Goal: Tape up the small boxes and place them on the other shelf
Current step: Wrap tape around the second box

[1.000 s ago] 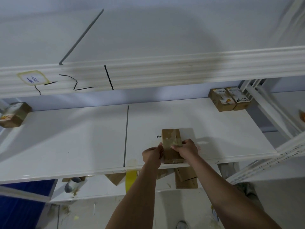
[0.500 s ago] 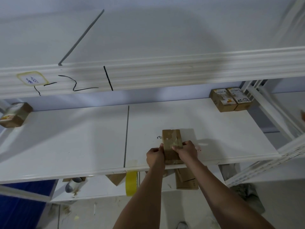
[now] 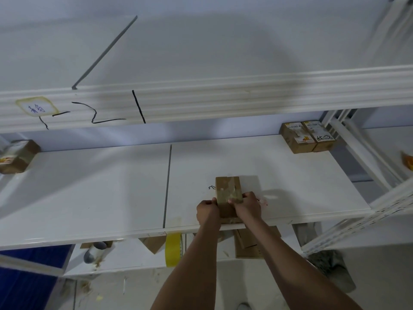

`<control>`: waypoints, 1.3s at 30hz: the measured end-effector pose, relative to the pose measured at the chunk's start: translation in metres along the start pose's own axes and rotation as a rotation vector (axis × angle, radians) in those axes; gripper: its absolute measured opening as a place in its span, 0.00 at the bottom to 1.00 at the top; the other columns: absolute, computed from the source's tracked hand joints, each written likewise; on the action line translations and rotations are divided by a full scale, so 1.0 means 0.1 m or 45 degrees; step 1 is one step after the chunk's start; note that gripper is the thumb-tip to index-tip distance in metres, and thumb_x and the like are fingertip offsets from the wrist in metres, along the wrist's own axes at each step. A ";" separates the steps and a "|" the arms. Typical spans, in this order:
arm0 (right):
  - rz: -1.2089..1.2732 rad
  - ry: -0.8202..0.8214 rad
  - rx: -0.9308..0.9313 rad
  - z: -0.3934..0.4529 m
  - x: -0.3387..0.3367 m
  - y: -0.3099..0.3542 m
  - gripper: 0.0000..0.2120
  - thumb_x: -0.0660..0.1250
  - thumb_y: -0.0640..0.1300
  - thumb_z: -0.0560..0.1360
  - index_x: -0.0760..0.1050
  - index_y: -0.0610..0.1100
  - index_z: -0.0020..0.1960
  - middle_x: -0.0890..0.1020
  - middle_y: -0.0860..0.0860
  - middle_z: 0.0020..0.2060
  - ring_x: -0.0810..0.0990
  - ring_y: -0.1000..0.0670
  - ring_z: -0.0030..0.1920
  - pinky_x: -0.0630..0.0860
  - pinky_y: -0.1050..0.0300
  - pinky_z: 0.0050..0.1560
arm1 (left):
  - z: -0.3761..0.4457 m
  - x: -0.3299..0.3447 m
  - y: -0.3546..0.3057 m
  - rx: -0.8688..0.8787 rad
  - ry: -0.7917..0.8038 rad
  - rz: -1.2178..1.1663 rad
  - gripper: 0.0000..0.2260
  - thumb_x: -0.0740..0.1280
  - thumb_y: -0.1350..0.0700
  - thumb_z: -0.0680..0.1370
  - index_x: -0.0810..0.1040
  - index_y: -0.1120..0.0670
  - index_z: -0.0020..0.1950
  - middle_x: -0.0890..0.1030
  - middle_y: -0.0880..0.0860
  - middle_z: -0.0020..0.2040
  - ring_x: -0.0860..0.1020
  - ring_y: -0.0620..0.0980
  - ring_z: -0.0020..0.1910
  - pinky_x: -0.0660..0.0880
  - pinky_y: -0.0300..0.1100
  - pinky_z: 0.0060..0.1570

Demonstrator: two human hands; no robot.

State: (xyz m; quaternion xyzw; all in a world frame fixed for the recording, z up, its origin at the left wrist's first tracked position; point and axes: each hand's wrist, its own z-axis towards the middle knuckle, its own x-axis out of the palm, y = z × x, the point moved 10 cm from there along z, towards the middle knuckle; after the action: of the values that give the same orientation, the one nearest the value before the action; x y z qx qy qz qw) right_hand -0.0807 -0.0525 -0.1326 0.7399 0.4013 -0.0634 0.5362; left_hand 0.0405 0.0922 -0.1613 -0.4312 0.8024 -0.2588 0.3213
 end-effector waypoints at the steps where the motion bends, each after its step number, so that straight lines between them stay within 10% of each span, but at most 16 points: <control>1: -0.008 0.008 0.006 0.00 0.00 0.00 0.20 0.74 0.51 0.74 0.70 0.44 0.59 0.76 0.52 0.43 0.75 0.52 0.41 0.67 0.59 0.31 | 0.00 -0.01 0.00 0.002 -0.009 0.001 0.12 0.65 0.51 0.82 0.81 0.56 0.60 0.83 0.57 0.52 0.79 0.56 0.48 0.78 0.48 0.54; 10: -0.031 0.043 -0.009 0.03 0.01 0.03 0.19 0.73 0.48 0.75 0.69 0.43 0.59 0.77 0.50 0.45 0.75 0.54 0.39 0.68 0.61 0.29 | 0.05 0.04 -0.03 -0.180 0.075 -0.343 0.18 0.71 0.45 0.78 0.76 0.61 0.44 0.78 0.56 0.39 0.77 0.54 0.37 0.76 0.45 0.35; 25: -0.165 0.137 0.033 0.14 0.08 -0.02 0.23 0.71 0.48 0.75 0.63 0.44 0.64 0.77 0.45 0.54 0.77 0.47 0.49 0.67 0.60 0.29 | 0.21 0.10 0.17 -0.183 0.011 -0.314 0.05 0.70 0.60 0.77 0.82 0.57 0.42 0.84 0.60 0.49 0.81 0.61 0.49 0.80 0.54 0.57; 32: -0.144 0.124 -0.029 0.14 0.04 0.01 0.19 0.70 0.50 0.77 0.66 0.43 0.60 0.78 0.48 0.52 0.76 0.51 0.45 0.68 0.62 0.31 | -0.05 0.18 -0.20 0.234 0.084 0.021 0.15 0.63 0.40 0.80 0.74 0.50 0.58 0.81 0.55 0.52 0.81 0.54 0.51 0.80 0.49 0.53; 39: -0.286 0.110 -0.096 0.22 0.02 0.15 0.29 0.58 0.66 0.79 0.67 0.41 0.61 0.81 0.44 0.52 0.79 0.46 0.45 0.70 0.55 0.36 | 0.09 0.31 -0.19 0.156 0.085 0.211 0.27 0.64 0.34 0.76 0.67 0.55 0.61 0.75 0.59 0.59 0.77 0.59 0.57 0.77 0.57 0.58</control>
State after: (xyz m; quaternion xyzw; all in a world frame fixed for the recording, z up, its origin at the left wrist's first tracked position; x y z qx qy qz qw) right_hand -0.0620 -0.0721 -0.1316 0.6716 0.5065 -0.0762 0.5353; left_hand 0.0433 0.0548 -0.1633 -0.3340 0.8282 -0.2942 0.3405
